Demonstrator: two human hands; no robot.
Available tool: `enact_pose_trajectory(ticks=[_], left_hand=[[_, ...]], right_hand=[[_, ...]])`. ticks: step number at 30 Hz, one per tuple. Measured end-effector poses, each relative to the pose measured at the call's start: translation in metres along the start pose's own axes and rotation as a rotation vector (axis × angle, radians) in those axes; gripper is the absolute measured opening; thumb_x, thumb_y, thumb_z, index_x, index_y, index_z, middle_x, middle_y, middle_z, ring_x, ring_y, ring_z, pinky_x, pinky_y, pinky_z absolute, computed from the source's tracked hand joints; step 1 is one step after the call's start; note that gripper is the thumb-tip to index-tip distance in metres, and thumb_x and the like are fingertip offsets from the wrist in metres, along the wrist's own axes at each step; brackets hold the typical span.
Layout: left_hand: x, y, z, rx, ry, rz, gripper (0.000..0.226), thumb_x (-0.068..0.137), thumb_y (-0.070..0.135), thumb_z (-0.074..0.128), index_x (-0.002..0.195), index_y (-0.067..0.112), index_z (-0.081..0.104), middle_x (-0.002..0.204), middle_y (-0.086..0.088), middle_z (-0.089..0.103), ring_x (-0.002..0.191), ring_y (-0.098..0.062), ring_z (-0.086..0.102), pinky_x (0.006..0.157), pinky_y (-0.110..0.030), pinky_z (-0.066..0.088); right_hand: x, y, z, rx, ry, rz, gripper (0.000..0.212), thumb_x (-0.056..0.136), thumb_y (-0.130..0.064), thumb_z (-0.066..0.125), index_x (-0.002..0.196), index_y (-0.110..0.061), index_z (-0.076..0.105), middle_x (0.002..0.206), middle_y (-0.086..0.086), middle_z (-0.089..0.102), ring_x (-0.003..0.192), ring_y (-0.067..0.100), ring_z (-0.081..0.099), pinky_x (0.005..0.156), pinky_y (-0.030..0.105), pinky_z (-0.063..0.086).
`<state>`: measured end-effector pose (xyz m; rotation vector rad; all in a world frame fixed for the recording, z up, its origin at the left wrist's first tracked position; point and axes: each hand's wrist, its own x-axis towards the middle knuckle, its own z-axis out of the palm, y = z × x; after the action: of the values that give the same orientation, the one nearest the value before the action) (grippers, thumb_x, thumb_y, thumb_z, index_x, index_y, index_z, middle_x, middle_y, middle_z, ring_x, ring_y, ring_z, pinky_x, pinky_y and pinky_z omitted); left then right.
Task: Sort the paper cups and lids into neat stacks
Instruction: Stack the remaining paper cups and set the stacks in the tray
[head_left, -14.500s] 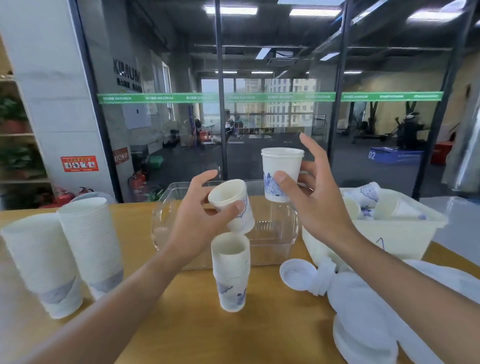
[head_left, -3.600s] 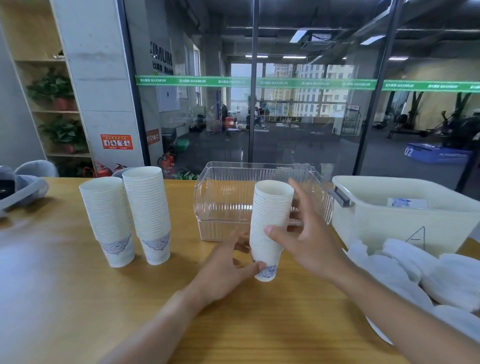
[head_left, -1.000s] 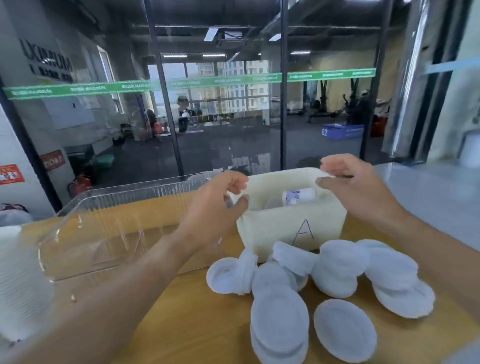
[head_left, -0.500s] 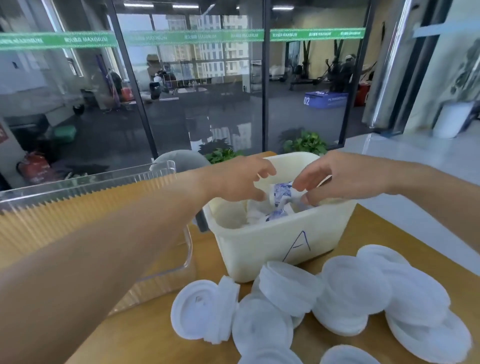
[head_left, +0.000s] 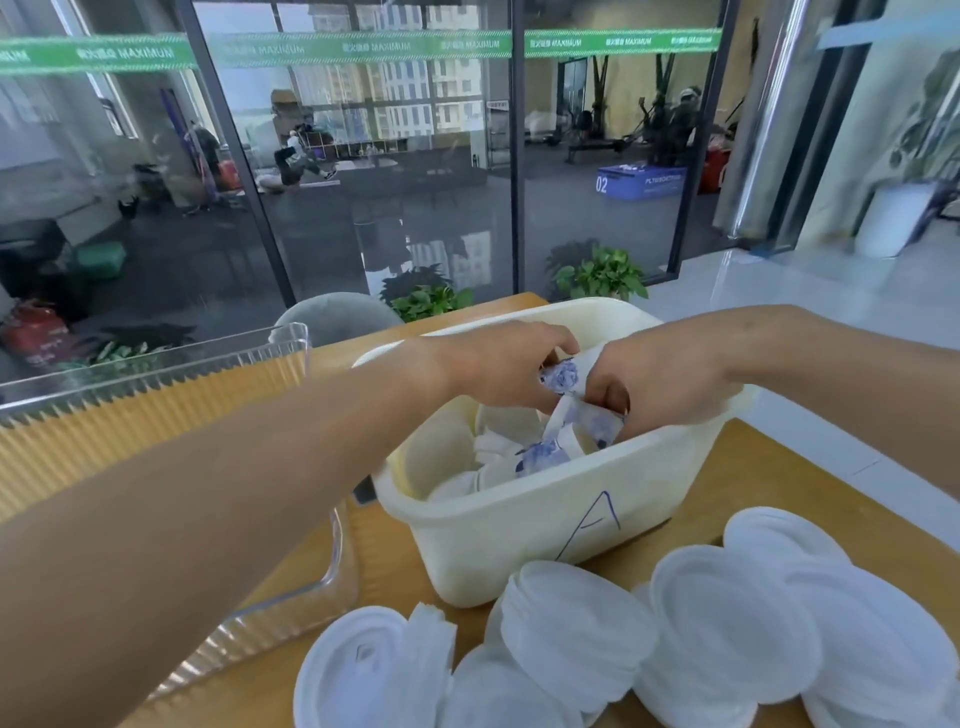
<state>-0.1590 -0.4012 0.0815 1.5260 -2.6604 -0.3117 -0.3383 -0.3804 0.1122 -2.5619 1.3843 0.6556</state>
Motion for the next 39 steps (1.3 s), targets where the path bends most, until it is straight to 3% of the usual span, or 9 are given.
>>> enact_pose_trajectory(ticks=[4, 8, 11, 16, 20, 25, 28, 34, 39], left_hand=[[0.007, -0.002, 0.006, 0.052, 0.021, 0.006, 0.048, 0.089, 0.046, 0.077, 0.126, 0.020, 0.062, 0.112, 0.003, 0.069, 0.099, -0.023, 0.063, 0.087, -0.036, 0.052], [0.001, 0.000, 0.000, 0.066, 0.075, 0.000, 0.040, 0.087, 0.043, 0.079, 0.112, 0.014, 0.066, 0.095, 0.003, 0.063, 0.089, -0.026, 0.060, 0.076, -0.036, 0.049], [-0.017, -0.001, -0.017, 0.064, 0.186, -0.040, 0.034, 0.085, 0.037, 0.081, 0.095, 0.009, 0.066, 0.079, 0.005, 0.054, 0.072, -0.022, 0.051, 0.057, -0.026, 0.037], [-0.075, 0.006, -0.044, -0.104, 0.454, -0.194, 0.039, 0.080, 0.032, 0.084, 0.088, 0.001, 0.062, 0.071, -0.002, 0.053, 0.058, -0.017, 0.041, 0.052, -0.023, 0.030], [-0.139, 0.016, -0.037, -0.412, 0.717, -0.309, 0.037, 0.081, 0.028, 0.083, 0.111, 0.019, 0.065, 0.100, 0.008, 0.072, 0.086, -0.011, 0.068, 0.071, -0.029, 0.055], [-0.229, 0.033, 0.008, -0.671, 0.968, -0.333, 0.054, 0.085, 0.018, 0.084, 0.127, 0.028, 0.052, 0.114, 0.021, 0.064, 0.099, 0.010, 0.064, 0.071, -0.007, 0.053], [-0.281, 0.033, 0.041, -0.730, 1.067, -0.321, 0.059, 0.083, 0.018, 0.086, 0.130, 0.027, 0.053, 0.119, 0.017, 0.067, 0.105, 0.008, 0.065, 0.078, -0.010, 0.054], [-0.359, 0.017, 0.113, -0.740, 0.927, -0.440, 0.071, 0.079, 0.031, 0.090, 0.136, 0.038, 0.049, 0.120, 0.025, 0.065, 0.112, -0.001, 0.065, 0.092, -0.021, 0.056], [-0.380, 0.000, 0.143, -0.750, 0.777, -0.482, 0.068, 0.078, 0.026, 0.091, 0.133, 0.032, 0.052, 0.113, 0.021, 0.070, 0.105, -0.001, 0.067, 0.091, -0.019, 0.055]], right_hand=[[-0.004, 0.004, 0.003, 0.077, 0.072, -0.014, 0.022, 0.086, -0.055, 0.070, 0.091, -0.036, 0.061, 0.091, -0.013, 0.065, 0.083, 0.011, 0.062, 0.079, 0.033, 0.055], [-0.019, 0.007, 0.005, 0.188, 0.178, -0.013, 0.040, 0.082, -0.059, 0.071, 0.115, -0.045, 0.055, 0.112, -0.019, 0.061, 0.101, 0.009, 0.061, 0.090, 0.035, 0.056], [-0.040, 0.004, -0.001, 0.332, 0.309, -0.027, 0.047, 0.078, -0.052, 0.078, 0.120, -0.044, 0.059, 0.103, -0.021, 0.062, 0.092, 0.002, 0.061, 0.075, 0.028, 0.049], [-0.075, -0.004, -0.014, 0.573, 0.576, -0.074, 0.060, 0.070, -0.059, 0.085, 0.123, -0.046, 0.059, 0.107, -0.008, 0.071, 0.082, 0.009, 0.070, 0.082, 0.043, 0.056], [-0.100, -0.024, -0.016, 0.755, 0.792, -0.146, 0.073, 0.060, -0.068, 0.082, 0.122, -0.041, 0.056, 0.110, -0.020, 0.070, 0.096, 0.012, 0.072, 0.088, 0.044, 0.060], [-0.120, -0.071, -0.011, 0.807, 0.961, -0.307, 0.073, 0.072, -0.066, 0.075, 0.139, -0.048, 0.052, 0.109, -0.030, 0.063, 0.101, -0.006, 0.065, 0.083, 0.024, 0.052], [-0.126, -0.110, -0.002, 0.857, 1.035, -0.389, 0.079, 0.076, -0.060, 0.076, 0.147, -0.047, 0.045, 0.113, -0.026, 0.063, 0.107, -0.003, 0.064, 0.085, 0.020, 0.050], [-0.121, -0.193, 0.022, 0.972, 1.008, -0.551, 0.094, 0.068, -0.059, 0.087, 0.147, -0.041, 0.038, 0.117, -0.016, 0.069, 0.106, 0.008, 0.070, 0.096, 0.049, 0.056], [-0.105, -0.257, 0.050, 0.951, 0.888, -0.606, 0.096, 0.070, -0.048, 0.090, 0.150, -0.038, 0.039, 0.123, -0.018, 0.068, 0.112, 0.006, 0.067, 0.100, 0.044, 0.054]])
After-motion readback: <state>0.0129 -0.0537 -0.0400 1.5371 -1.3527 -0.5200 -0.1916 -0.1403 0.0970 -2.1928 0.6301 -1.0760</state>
